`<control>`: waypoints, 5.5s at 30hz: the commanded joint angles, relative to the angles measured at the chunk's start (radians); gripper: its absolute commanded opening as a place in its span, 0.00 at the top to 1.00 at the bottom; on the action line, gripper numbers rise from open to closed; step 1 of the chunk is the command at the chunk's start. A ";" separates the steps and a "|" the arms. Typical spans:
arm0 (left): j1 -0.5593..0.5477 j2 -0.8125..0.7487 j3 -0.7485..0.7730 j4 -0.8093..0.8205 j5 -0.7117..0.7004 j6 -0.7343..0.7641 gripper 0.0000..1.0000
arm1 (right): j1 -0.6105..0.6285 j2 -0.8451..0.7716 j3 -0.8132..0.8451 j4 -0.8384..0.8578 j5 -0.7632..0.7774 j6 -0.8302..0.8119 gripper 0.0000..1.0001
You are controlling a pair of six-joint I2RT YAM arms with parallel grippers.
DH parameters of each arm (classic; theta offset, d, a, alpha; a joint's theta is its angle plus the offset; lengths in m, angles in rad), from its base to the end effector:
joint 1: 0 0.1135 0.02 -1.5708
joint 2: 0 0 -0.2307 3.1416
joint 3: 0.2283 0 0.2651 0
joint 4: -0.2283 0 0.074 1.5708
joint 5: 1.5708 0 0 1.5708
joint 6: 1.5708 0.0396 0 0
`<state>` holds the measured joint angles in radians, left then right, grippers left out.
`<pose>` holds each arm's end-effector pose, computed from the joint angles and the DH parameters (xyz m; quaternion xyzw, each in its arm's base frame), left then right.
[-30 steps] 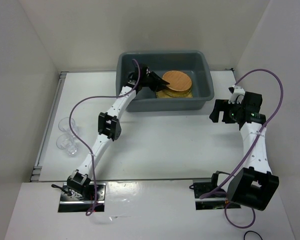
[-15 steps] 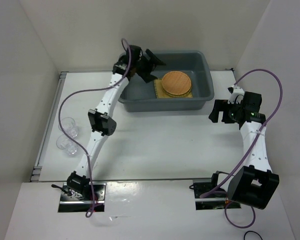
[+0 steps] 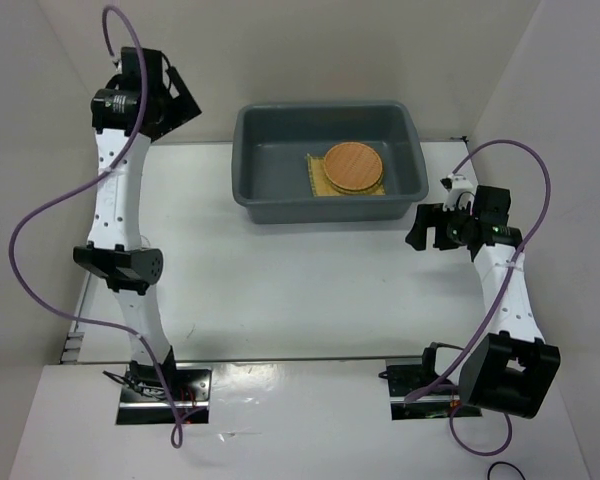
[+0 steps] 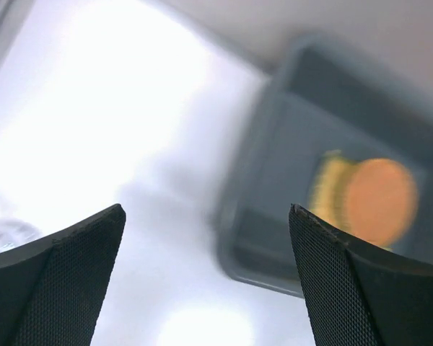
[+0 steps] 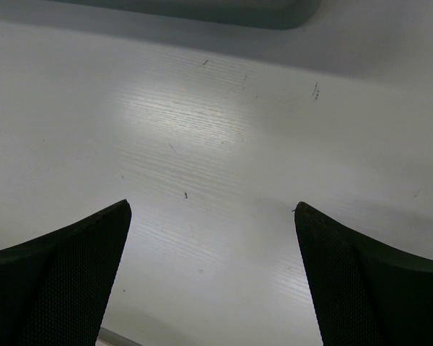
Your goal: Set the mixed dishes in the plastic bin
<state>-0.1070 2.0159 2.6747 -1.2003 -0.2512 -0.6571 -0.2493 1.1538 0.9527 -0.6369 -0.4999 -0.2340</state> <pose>0.3819 -0.0311 0.4693 -0.2939 0.8144 -0.0809 0.4938 0.2608 -0.0468 0.2508 -0.0817 0.9053 0.1412 0.3923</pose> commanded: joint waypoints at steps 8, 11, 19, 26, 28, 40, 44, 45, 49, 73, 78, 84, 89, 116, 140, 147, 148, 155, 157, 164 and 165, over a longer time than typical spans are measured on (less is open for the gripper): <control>0.119 -0.334 -0.984 0.347 -0.053 -0.094 0.00 | 0.062 -0.028 -0.003 0.043 -0.034 -0.018 0.02; 0.150 -0.330 -1.089 0.354 -0.053 -0.072 0.00 | 0.062 -0.028 -0.003 0.043 -0.034 -0.018 0.02; 0.193 -0.330 -1.200 0.400 -0.053 -0.044 0.00 | 0.062 0.000 -0.003 0.043 -0.034 -0.027 0.02; 0.221 -0.404 -1.315 0.445 -0.140 -0.105 0.00 | 0.042 0.009 0.006 0.043 -0.034 -0.027 0.02; 0.221 -0.430 -1.355 0.446 -0.149 -0.124 0.00 | 0.042 0.018 0.006 0.043 -0.034 -0.027 0.02; 0.282 -0.428 -1.486 0.515 -0.106 -0.133 0.00 | 0.033 0.047 0.015 0.034 -0.034 -0.027 0.02; 0.291 -0.408 -1.510 0.548 -0.086 -0.133 0.00 | 0.024 0.072 0.034 0.010 -0.034 -0.018 0.02; 0.302 -0.395 -1.510 0.559 -0.086 -0.122 0.00 | 0.024 0.081 0.034 0.009 -0.043 -0.018 0.02; 0.302 -0.382 -1.510 0.579 -0.042 -0.108 0.39 | 0.005 0.090 0.043 0.000 -0.043 -0.027 0.02; 0.193 -0.294 -1.037 1.174 0.828 -0.127 1.00 | -0.013 0.029 0.015 0.020 -0.043 -0.018 0.02; -0.003 0.041 -0.330 0.581 0.545 0.217 1.00 | -0.013 0.020 0.015 0.029 -0.043 -0.018 0.02; -0.144 0.312 -0.052 0.357 0.179 0.229 1.00 | -0.013 0.020 0.015 0.029 -0.043 -0.018 0.02; -0.229 0.513 0.277 0.204 0.076 0.218 1.00 | -0.013 0.020 0.015 0.029 -0.043 -0.018 0.02; -0.258 0.644 0.459 -0.094 0.158 0.178 0.31 | -0.031 0.078 0.006 0.048 -0.063 -0.008 0.02; 0.346 -0.626 -1.465 0.277 -0.395 -0.473 0.00 | -0.004 0.078 0.006 0.048 -0.083 -0.018 0.02; 0.441 -0.476 -1.537 0.254 -0.292 -0.509 0.00 | -0.004 0.078 0.006 0.048 -0.083 -0.018 0.02; 0.441 -0.464 -1.537 0.254 -0.283 -0.509 0.00 | -0.004 0.078 0.006 0.048 -0.083 -0.018 0.02; 0.441 -0.442 -1.546 0.311 -0.204 -0.500 0.00 | -0.004 0.087 0.006 0.048 -0.083 -0.018 0.02; 0.441 -0.451 -1.532 0.300 -0.218 -0.500 0.00 | -0.004 0.087 0.006 0.048 -0.083 -0.018 0.02; 0.367 -0.552 -1.373 0.239 -0.342 -0.500 0.00 | -0.004 0.087 0.006 0.048 -0.074 -0.018 0.02; 0.354 -0.565 -1.360 0.251 -0.342 -0.500 0.00 | -0.004 0.096 0.006 0.048 -0.074 -0.018 0.02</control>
<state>0.2893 1.5414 1.2369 -0.9432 -0.5369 -1.1378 -0.2596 1.2358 0.9554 -0.6231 -0.5652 -0.2481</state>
